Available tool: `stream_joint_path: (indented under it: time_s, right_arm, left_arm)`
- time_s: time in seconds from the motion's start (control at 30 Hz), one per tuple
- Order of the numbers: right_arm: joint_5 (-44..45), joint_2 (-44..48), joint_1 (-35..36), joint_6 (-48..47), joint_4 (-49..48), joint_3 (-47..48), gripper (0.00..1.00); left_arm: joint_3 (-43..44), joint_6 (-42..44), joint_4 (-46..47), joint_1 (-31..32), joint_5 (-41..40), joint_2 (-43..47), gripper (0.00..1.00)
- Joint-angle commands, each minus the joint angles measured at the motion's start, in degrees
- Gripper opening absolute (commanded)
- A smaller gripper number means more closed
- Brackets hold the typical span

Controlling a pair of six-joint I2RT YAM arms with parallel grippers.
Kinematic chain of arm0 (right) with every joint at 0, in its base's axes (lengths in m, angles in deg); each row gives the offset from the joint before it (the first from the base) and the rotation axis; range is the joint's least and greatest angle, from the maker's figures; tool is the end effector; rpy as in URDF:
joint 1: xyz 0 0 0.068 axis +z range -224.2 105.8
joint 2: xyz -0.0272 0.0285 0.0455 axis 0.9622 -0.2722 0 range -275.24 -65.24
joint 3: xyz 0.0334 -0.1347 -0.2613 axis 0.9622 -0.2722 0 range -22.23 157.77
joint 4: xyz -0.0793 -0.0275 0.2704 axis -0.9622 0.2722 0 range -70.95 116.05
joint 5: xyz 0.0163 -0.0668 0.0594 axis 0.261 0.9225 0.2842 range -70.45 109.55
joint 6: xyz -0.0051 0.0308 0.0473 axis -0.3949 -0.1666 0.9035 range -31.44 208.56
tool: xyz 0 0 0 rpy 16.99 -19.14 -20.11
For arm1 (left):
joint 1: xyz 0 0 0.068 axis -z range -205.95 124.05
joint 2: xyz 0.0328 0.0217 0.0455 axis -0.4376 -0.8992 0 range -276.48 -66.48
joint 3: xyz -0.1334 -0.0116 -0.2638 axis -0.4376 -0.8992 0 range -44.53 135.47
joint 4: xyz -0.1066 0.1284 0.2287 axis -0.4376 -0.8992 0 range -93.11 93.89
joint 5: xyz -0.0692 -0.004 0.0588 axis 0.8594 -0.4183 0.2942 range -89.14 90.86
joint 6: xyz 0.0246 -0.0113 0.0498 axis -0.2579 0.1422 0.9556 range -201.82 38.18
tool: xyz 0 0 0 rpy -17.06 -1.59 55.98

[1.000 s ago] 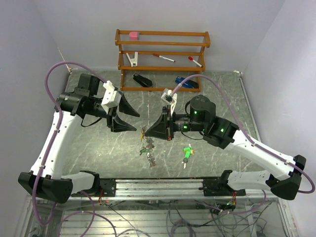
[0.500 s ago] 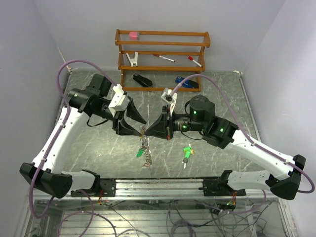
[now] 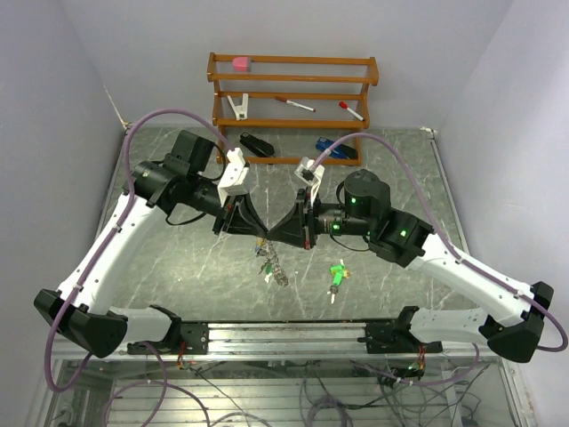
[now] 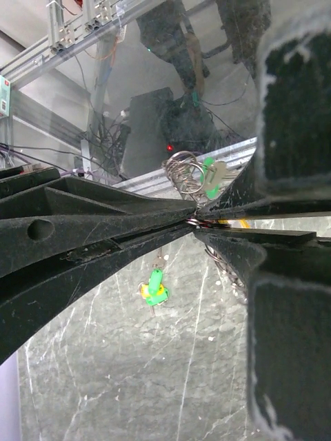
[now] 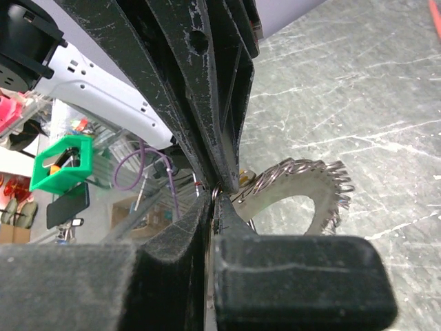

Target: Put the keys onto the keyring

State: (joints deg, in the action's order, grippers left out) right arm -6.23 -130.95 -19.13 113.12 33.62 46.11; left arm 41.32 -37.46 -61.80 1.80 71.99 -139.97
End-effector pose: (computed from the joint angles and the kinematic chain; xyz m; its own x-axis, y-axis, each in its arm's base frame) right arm 0.1426 0.2345 0.4252 -0.5159 -0.0851 -0.8524 -0.8438 0.2221 0.4885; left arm 0.1941 -0.1445 0.4356 -0.0527 0.2831 -0.9576 0.9615 -0.2445 -0.1252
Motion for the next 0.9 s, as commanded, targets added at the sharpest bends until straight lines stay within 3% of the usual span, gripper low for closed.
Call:
stream_joint_path:
  time_s: [0.0, 0.53, 0.63, 0.73, 0.87]
  right_arm:
    - [-1.3, 1.2, 1.1, 0.2, -5.0, 0.9, 0.00]
    - [-0.1, 2.5, 1.1, -0.9, -4.2, 0.7, 0.00]
    - [0.4, 3.7, 1.1, -1.3, -3.7, 0.5, 0.07]
    - [1.7, 4.8, 1.1, -1.6, -1.9, 1.0, 0.22]
    - [3.4, 7.1, 1.1, -1.4, -0.6, 1.3, 0.30]
  left_arm:
    - [1.3, -1.4, 6.3, 1.4, -0.7, -0.8, 0.10]
    - [3.6, 4.3, 0.7, 1.6, 1.5, -1.4, 0.07]
    - [4.2, 3.1, 1.3, 1.6, 0.1, -1.5, 0.07]
    - [4.8, 2.0, 1.8, 1.6, -1.3, -1.6, 0.07]
    - [5.1, 0.2, 3.1, 1.6, -2.7, -1.5, 0.07]
